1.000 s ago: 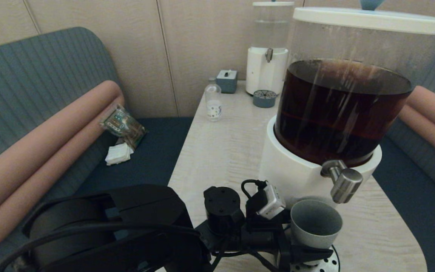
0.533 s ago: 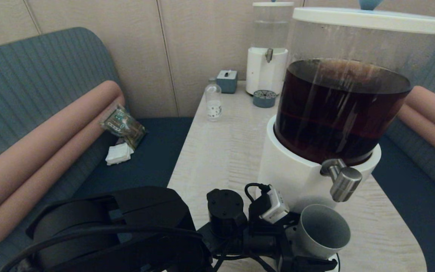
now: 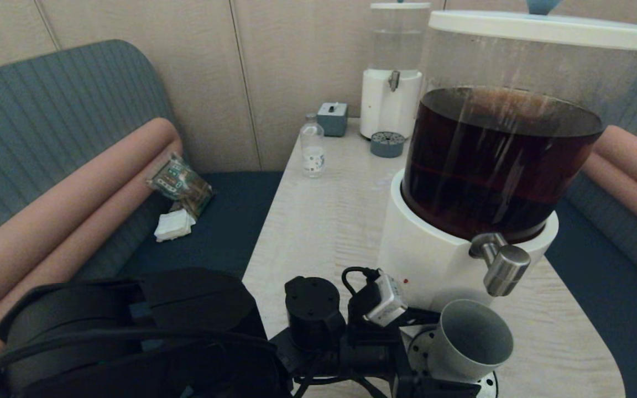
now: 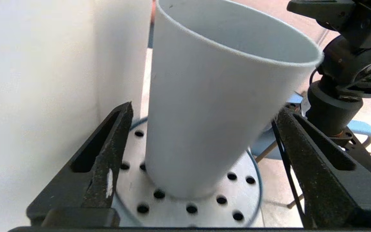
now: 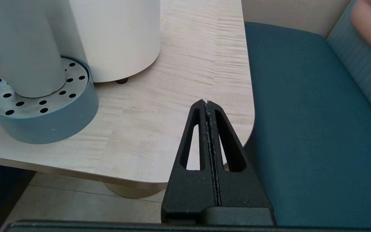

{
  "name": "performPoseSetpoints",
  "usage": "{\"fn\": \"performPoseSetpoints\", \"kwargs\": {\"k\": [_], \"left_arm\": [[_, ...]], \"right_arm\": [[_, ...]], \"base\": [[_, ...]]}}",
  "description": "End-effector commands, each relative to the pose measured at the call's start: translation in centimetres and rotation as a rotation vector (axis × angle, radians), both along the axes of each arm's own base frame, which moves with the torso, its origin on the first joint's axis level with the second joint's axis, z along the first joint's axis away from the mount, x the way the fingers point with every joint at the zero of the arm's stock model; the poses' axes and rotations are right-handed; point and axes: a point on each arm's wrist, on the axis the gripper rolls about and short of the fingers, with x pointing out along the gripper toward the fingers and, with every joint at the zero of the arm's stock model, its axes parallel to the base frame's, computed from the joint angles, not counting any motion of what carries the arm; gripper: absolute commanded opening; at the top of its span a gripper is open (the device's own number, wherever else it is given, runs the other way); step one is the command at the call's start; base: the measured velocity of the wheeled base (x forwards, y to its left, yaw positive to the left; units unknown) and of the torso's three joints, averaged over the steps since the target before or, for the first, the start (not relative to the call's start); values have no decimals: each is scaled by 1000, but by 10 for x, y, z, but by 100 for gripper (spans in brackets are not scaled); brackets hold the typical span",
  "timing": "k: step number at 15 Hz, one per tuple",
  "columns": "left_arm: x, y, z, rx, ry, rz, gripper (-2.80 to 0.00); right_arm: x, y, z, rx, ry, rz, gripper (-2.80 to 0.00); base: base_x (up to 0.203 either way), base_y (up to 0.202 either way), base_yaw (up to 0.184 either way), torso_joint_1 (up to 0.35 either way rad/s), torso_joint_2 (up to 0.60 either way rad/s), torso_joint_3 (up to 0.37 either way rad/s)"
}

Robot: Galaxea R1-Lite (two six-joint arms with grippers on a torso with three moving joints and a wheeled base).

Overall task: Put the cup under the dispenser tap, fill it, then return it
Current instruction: Place it under the water dispenser

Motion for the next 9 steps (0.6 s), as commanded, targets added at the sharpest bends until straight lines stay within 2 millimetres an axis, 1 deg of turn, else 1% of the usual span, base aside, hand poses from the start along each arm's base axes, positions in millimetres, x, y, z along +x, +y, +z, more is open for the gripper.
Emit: {"fn": "performPoseSetpoints", "kwargs": {"k": [1, 6, 9], "left_arm": [[-6, 7, 9, -6, -3, -8, 0], [-23, 28, 17, 22, 25, -3, 0], [-40, 48, 27, 41, 42, -4, 0]], "right_arm": [[0, 0, -3, -1, 5, 0, -280], [0, 0, -3, -1, 5, 0, -280], [0, 0, -3, -1, 5, 0, -280]], "base": [[0, 0, 0, 0, 0, 0], [0, 0, 0, 0, 0, 0], [0, 0, 0, 0, 0, 0]]}}
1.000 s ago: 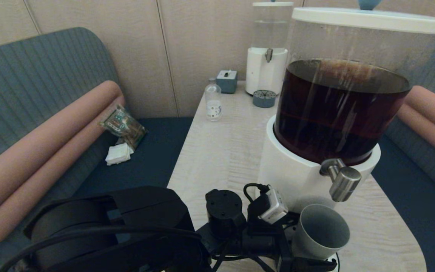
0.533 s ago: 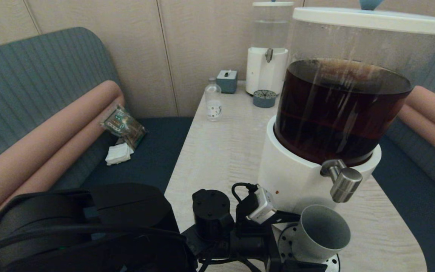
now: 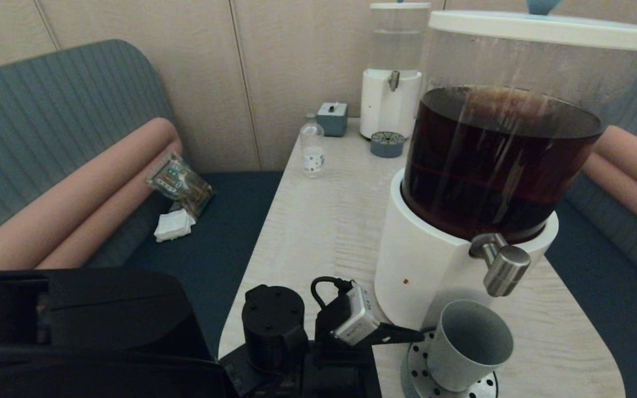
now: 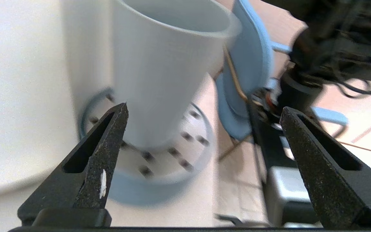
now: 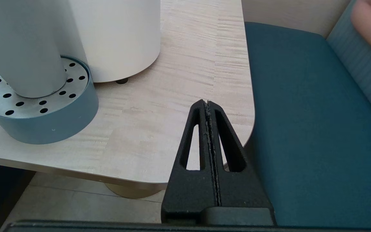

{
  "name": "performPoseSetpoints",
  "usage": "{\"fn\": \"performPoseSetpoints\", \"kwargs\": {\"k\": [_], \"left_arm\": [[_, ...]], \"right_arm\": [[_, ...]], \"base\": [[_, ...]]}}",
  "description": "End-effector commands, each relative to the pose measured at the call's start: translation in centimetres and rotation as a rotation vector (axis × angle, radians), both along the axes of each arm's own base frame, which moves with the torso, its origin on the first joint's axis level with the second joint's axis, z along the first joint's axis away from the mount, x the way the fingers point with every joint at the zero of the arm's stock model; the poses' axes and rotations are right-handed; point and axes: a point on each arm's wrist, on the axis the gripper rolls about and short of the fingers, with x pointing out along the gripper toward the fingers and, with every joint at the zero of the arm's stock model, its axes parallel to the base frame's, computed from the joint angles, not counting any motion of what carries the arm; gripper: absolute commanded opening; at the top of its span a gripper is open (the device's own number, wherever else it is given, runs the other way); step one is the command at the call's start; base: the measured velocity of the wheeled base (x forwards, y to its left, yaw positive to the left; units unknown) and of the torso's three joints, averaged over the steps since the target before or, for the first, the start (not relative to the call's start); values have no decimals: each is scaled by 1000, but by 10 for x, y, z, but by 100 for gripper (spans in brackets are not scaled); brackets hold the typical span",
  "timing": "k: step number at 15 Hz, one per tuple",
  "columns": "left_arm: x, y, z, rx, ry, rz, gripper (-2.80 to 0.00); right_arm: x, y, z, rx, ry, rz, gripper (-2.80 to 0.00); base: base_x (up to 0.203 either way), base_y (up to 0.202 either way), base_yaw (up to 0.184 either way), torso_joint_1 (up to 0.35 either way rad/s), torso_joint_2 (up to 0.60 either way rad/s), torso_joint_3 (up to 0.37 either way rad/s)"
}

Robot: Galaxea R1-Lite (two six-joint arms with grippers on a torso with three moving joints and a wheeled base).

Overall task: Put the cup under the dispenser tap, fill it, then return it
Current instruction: Place it under the water dispenser, then turn on the faucet

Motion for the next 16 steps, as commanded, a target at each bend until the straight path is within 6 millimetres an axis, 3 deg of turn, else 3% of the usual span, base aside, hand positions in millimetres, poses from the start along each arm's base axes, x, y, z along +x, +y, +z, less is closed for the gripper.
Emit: {"fn": "performPoseSetpoints", "kwargs": {"k": [1, 3, 8, 10, 11, 16], "left_arm": [[-11, 16, 16, -17, -14, 3, 0], [-19, 39, 29, -23, -19, 34, 0], [-31, 123, 64, -70, -73, 252, 0], [-37, 144, 74, -97, -98, 321, 0], [-40, 151, 78, -108, -106, 348, -280], [-35, 163, 99, -223, -101, 687, -280]], "right_arm": [[0, 0, -3, -1, 5, 0, -280], [0, 0, -3, -1, 5, 0, -280], [0, 0, -3, -1, 5, 0, -280], [0, 0, -3, -1, 5, 0, -280], [0, 0, -3, -1, 5, 0, -280], [0, 0, -3, -1, 5, 0, -280]], "base": [[0, 0, 0, 0, 0, 0], [0, 0, 0, 0, 0, 0], [0, 0, 0, 0, 0, 0], [0, 0, 0, 0, 0, 0], [0, 0, 0, 0, 0, 0], [0, 0, 0, 0, 0, 0]]}}
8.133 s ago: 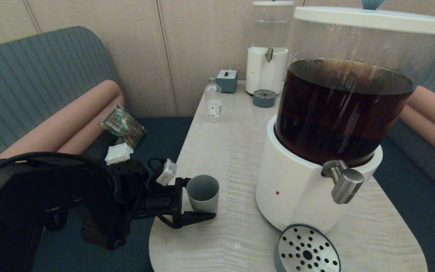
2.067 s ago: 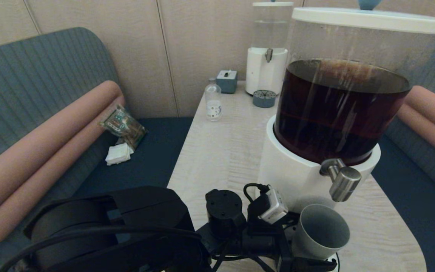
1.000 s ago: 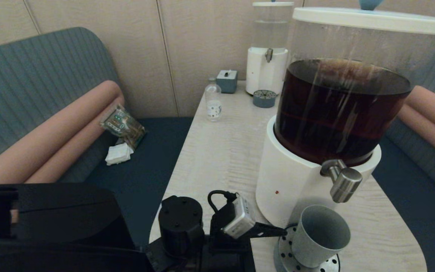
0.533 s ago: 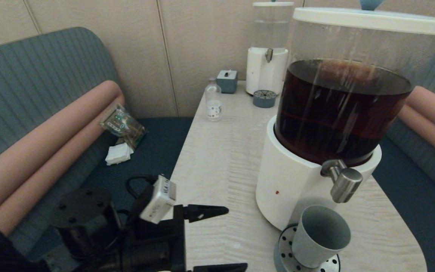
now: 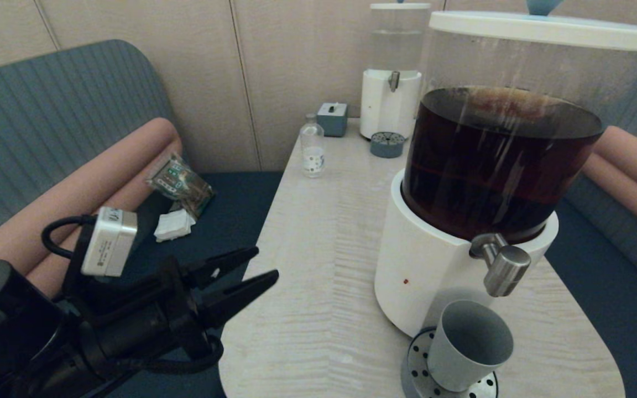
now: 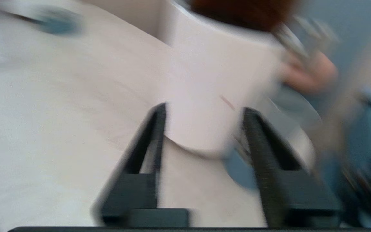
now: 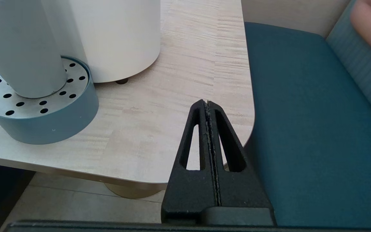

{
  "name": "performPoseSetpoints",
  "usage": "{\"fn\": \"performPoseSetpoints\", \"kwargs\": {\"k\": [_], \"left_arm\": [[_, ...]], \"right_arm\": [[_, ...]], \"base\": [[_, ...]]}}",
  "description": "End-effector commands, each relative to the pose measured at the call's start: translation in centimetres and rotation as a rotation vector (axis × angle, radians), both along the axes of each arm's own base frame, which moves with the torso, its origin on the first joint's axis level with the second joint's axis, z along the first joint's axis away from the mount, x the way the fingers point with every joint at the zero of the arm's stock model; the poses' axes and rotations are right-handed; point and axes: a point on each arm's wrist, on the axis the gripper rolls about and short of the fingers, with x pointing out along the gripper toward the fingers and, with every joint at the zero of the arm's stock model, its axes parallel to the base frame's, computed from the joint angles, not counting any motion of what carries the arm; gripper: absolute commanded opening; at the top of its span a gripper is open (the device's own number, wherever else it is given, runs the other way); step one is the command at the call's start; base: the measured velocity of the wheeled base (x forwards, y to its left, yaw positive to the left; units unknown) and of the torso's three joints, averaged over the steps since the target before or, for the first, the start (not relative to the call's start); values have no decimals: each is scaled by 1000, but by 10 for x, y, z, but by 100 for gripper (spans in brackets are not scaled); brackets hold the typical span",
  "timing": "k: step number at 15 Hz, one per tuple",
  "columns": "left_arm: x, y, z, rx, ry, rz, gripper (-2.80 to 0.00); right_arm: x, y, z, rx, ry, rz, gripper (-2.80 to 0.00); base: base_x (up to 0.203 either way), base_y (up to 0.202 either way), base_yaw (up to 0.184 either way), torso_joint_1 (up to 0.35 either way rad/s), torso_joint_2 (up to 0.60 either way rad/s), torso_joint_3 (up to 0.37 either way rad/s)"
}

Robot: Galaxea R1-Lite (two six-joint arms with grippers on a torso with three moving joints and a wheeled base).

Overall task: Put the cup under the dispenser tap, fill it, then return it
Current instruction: Turn on the faucet

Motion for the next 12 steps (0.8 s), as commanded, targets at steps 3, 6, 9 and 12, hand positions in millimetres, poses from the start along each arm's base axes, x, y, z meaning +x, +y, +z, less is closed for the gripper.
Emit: {"fn": "performPoseSetpoints", "kwargs": {"k": [3, 6, 9, 12], "left_arm": [[-5, 16, 33, -202, -58, 308, -280], [-18, 49, 43, -294, -94, 508, -280], [-52, 83, 46, -355, -171, 706, -280], [-89, 99, 40, -382, -247, 831, -280]], "right_arm": [[0, 0, -3, -1, 5, 0, -280], [0, 0, -3, -1, 5, 0, -280], [0, 0, -3, -1, 5, 0, -280], [0, 0, -3, -1, 5, 0, -280]], "base": [[0, 0, 0, 0, 0, 0], [0, 0, 0, 0, 0, 0], [0, 0, 0, 0, 0, 0], [0, 0, 0, 0, 0, 0]]}}
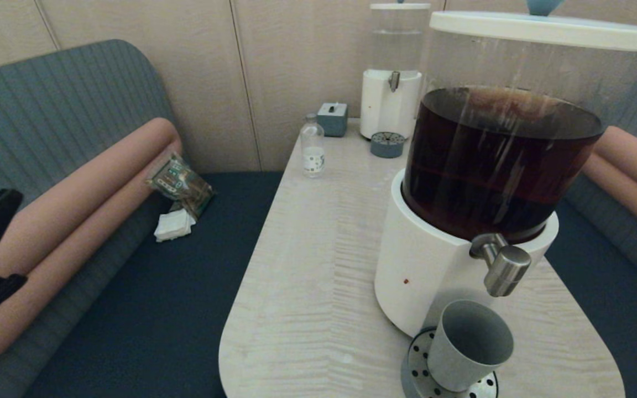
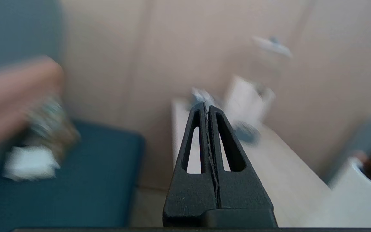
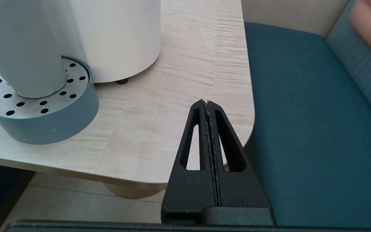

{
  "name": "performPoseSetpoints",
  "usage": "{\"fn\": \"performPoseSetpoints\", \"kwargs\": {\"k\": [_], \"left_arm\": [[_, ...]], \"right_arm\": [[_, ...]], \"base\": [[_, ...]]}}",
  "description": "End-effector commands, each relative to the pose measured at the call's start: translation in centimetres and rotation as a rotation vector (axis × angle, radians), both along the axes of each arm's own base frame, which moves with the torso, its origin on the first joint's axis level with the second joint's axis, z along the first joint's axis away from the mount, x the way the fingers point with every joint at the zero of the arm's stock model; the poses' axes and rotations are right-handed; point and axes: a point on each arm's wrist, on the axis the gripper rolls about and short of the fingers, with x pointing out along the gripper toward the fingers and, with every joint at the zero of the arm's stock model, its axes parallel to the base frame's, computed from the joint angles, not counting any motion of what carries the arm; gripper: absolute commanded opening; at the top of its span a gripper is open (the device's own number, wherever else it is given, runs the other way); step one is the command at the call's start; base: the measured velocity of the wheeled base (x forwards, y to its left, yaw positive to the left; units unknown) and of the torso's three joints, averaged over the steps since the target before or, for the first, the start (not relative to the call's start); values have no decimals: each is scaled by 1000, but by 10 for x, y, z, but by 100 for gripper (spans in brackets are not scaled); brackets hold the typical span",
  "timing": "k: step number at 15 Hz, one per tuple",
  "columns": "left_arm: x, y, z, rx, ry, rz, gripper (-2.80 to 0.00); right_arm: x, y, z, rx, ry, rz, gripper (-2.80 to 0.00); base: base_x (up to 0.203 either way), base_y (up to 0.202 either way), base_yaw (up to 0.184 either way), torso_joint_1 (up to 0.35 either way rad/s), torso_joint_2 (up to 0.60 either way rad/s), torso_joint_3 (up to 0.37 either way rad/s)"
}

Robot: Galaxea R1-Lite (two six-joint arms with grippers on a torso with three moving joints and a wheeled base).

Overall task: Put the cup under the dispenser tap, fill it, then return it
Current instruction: Turn on the faucet

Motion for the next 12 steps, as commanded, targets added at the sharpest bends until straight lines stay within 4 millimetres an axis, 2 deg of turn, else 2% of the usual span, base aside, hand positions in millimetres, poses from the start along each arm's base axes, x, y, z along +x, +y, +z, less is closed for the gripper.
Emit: {"fn": "performPoseSetpoints", "kwargs": {"k": [1, 5, 9, 11, 12], "left_arm": [[-30, 5, 6, -2, -116, 63, -280], [-75, 4, 11, -1, -284, 96, -280], [-127, 0, 0, -7, -385, 84, -280], [-144, -2, -9, -26, -403, 65, -280], [-145, -2, -11, -48, -401, 43, -280]], "right_arm": [[0, 0, -3, -1, 5, 0, -280], [0, 0, -3, -1, 5, 0, -280], [0, 0, -3, -1, 5, 2, -280], [0, 0, -3, -1, 5, 2, -280], [0, 0, -3, -1, 5, 0, -280]], "base": [[0, 0, 0, 0, 0, 0], [0, 0, 0, 0, 0, 0], [0, 0, 0, 0, 0, 0], [0, 0, 0, 0, 0, 0], [0, 0, 0, 0, 0, 0]]}}
